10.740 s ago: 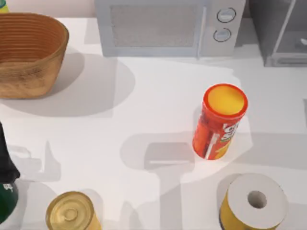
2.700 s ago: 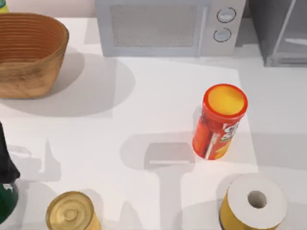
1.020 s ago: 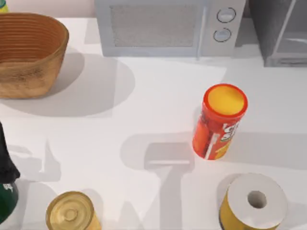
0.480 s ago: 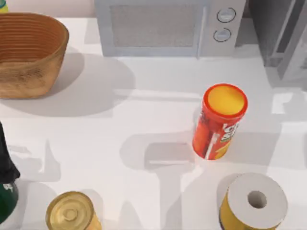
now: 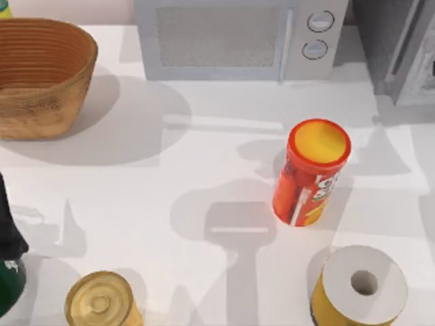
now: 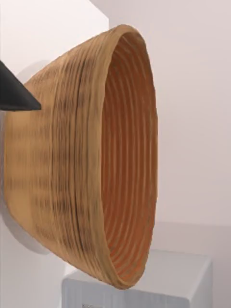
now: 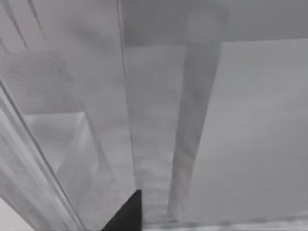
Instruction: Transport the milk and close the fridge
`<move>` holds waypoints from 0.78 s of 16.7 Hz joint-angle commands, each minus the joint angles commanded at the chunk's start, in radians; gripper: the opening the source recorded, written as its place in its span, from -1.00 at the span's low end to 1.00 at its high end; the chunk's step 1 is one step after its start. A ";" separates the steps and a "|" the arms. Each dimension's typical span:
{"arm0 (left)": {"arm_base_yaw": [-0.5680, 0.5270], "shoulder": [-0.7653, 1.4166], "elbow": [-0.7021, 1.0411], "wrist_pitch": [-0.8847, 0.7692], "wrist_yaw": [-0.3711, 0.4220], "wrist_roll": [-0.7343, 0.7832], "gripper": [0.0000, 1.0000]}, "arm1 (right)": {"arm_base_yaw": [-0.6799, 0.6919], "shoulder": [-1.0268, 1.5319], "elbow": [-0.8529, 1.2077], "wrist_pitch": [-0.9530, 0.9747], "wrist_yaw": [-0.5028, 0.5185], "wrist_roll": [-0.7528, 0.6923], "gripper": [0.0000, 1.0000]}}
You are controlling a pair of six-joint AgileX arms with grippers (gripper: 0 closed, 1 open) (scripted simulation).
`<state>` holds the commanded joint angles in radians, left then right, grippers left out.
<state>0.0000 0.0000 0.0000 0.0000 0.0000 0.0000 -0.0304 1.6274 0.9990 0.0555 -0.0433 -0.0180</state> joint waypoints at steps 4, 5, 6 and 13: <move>0.000 0.000 0.000 0.000 0.000 0.000 1.00 | -0.014 0.035 0.033 -0.010 0.005 -0.004 1.00; 0.000 0.000 0.000 0.000 0.000 0.000 1.00 | -0.014 0.059 0.061 -0.016 0.005 -0.004 1.00; 0.000 0.000 0.000 0.000 0.000 0.000 1.00 | -0.014 0.087 0.096 -0.024 0.006 -0.003 1.00; 0.000 0.000 0.000 0.000 0.000 0.000 1.00 | -0.012 0.315 0.383 -0.084 0.011 -0.001 1.00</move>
<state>0.0000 0.0000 0.0000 0.0000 0.0000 0.0000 -0.0426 1.9426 1.3824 -0.0289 -0.0323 -0.0190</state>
